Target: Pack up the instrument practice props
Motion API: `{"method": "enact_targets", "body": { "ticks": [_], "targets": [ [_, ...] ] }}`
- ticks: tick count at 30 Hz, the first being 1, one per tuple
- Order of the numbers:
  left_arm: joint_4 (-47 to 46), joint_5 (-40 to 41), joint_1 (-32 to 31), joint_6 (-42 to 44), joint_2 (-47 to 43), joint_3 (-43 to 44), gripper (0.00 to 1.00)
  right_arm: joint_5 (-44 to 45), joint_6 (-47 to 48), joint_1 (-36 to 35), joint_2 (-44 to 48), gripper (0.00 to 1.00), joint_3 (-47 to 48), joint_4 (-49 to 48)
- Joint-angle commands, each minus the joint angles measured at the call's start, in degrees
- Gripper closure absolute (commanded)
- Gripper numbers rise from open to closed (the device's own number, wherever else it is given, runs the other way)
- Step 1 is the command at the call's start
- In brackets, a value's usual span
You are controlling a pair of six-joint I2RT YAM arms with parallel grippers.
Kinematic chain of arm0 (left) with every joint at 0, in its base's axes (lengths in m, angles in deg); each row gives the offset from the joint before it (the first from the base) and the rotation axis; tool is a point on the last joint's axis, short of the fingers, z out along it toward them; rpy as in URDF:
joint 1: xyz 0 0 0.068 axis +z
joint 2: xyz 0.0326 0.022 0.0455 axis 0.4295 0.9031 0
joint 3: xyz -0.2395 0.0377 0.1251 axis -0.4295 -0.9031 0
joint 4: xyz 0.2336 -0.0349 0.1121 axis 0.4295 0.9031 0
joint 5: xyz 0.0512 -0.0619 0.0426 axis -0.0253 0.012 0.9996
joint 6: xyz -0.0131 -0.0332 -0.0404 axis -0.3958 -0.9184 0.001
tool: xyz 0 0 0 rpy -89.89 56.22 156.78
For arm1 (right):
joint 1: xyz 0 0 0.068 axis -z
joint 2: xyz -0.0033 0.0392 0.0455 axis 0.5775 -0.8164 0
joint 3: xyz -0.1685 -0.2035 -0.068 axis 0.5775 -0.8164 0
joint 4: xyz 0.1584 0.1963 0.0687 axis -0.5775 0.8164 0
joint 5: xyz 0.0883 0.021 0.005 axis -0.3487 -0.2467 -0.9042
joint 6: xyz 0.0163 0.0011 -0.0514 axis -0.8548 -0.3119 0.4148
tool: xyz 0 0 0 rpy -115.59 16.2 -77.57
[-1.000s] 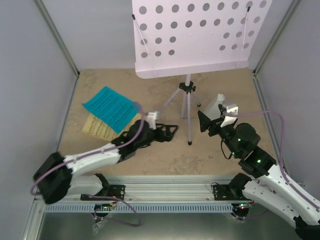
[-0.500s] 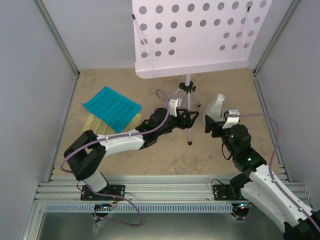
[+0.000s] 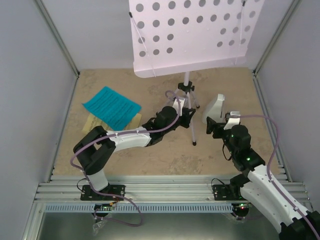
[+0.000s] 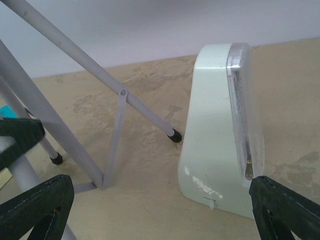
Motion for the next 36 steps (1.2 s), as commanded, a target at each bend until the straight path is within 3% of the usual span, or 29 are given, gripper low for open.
{"method": "enact_targets", "body": {
  "ticks": [1,7,11,17,25,30,36],
  "targets": [
    [-0.35,0.09,-0.38,-2.57,-3.07,-2.68,0.96,-1.17,-0.53,0.45,0.67,0.02,-0.78,-1.49],
    [6.18,-4.56,-0.22,1.87,-9.57,-5.9,1.0,-1.21,-1.04,0.59,0.99,0.03,-1.36,-1.49],
    [9.31,-14.9,1.87,3.37,-14.83,-8.7,1.0,-1.31,-0.96,0.63,1.84,0.02,-1.82,-1.45],
    [21.82,-28.02,4.19,9.47,-21.32,-8.7,1.0,-2.37,-0.23,0.63,4.51,0.02,-2.17,-1.48],
    [29.54,-34.57,6.83,15.35,-26.71,-10.76,1.0,-16.82,1.01,0.62,12.79,0.02,-5.43,-8.91],
    [32.36,-34.77,6.83,18.91,-26.87,-11.69,1.0,-22.18,-6.12,0.63,12.99,0.02,-5.21,-10.5],
    [39.73,-34.99,6.83,24.54,-24.47,-9.19,1.0,-31.3,-20.89,0.63,6.56,0.02,-3.47,-13.35]
  ]
}}
